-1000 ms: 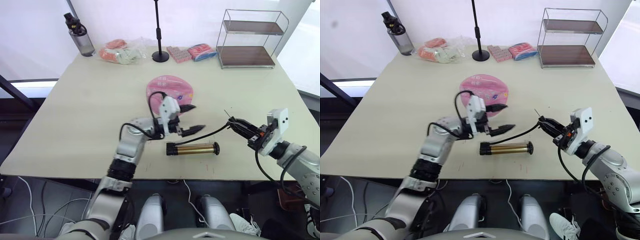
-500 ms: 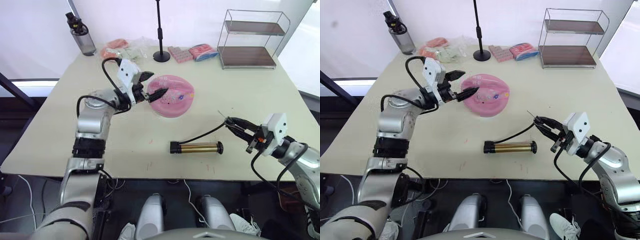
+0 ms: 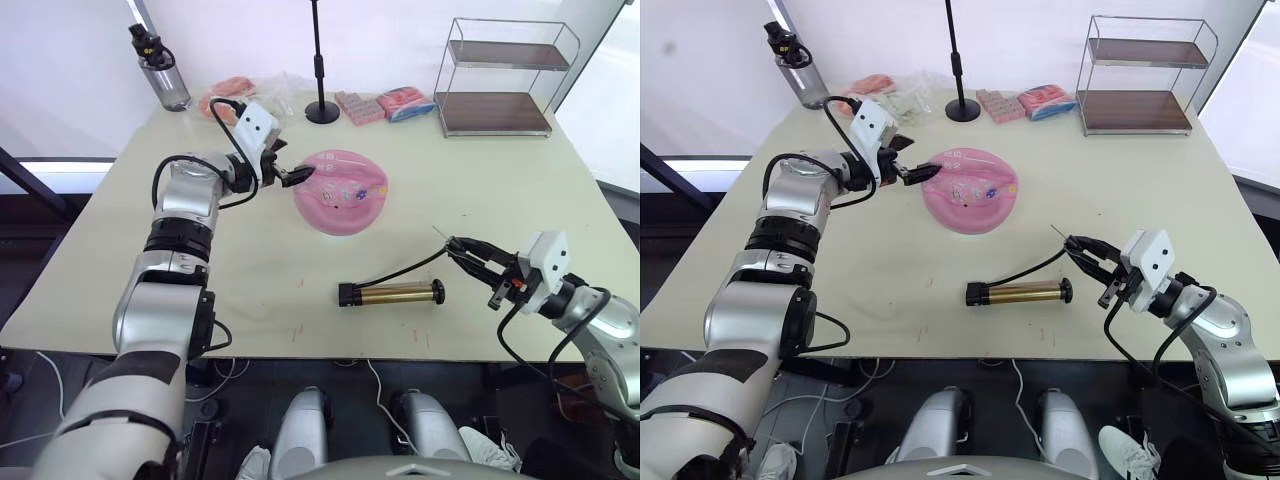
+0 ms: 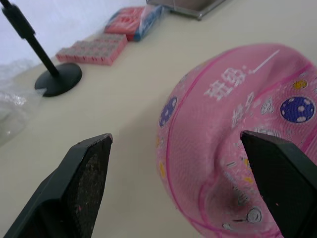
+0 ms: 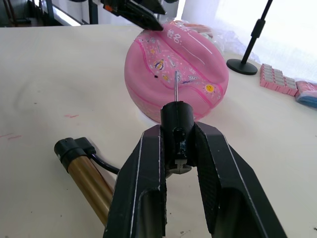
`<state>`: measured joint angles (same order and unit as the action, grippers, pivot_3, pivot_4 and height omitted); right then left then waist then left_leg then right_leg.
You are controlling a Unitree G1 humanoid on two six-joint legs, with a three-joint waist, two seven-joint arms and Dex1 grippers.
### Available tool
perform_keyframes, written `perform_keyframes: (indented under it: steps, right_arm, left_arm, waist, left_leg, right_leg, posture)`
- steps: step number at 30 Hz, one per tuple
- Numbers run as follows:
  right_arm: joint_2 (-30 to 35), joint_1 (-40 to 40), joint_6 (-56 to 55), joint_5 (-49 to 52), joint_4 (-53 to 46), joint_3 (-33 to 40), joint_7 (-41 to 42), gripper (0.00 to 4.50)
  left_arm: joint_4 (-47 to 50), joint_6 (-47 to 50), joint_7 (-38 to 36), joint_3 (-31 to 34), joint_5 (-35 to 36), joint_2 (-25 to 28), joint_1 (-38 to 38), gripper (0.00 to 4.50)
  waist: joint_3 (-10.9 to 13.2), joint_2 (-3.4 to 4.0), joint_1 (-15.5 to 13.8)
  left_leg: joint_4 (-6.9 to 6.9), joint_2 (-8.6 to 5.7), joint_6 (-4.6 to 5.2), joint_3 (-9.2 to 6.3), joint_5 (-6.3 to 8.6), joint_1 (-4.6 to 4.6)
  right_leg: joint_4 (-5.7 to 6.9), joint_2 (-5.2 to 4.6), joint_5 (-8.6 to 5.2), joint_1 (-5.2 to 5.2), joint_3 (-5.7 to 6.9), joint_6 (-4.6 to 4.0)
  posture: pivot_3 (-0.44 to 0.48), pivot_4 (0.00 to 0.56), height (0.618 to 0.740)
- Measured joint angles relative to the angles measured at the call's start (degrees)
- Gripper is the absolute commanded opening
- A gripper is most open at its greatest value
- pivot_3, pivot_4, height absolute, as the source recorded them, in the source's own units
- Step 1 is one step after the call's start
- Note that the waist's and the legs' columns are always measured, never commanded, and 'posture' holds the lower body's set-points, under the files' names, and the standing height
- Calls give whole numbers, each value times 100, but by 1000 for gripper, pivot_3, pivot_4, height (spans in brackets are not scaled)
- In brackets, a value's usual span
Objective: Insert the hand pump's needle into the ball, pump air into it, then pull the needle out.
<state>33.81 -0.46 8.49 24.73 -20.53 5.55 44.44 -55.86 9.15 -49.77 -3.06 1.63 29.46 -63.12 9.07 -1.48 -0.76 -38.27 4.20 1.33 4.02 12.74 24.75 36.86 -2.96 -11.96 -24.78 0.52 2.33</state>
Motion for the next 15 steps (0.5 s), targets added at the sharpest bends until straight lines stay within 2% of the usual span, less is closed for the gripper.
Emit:
perform_keyframes:
  steps: [8, 11, 15]
  right_arm:
    - [-6, -1, -40, -18, 0, 0, 6, 310]
    - [-6, -5, -44, -22, 0, 0, 3, 310]
    - [-6, -38, -44, -27, 0, 0, 1, 310]
  left_arm:
    - [-842, -300, 157, 35, -170, -259, -353, 4394]
    - [-1019, -362, 224, 92, -170, -334, -392, 3639]
    - [-1145, -372, 259, 142, -161, -417, -395, 1804]
  waist:
    - [1, -2, -4]
    - [1, -2, -4]
    - [1, -2, -1]
  left_leg:
    - [-5, 0, 0, 1, 0, -1]
    - [-5, 0, 0, 1, 0, -1]
    - [-5, 0, 0, 1, 0, -2]
  right_leg:
    - [1, -1, 0, 2, -1, 0]
    - [2, -1, 2, 1, -1, 1]
    - [2, -1, 11, 1, -1, 17]
  posture:
    - [0, 150, 731]
    - [0, 150, 731]
    - [0, 150, 731]
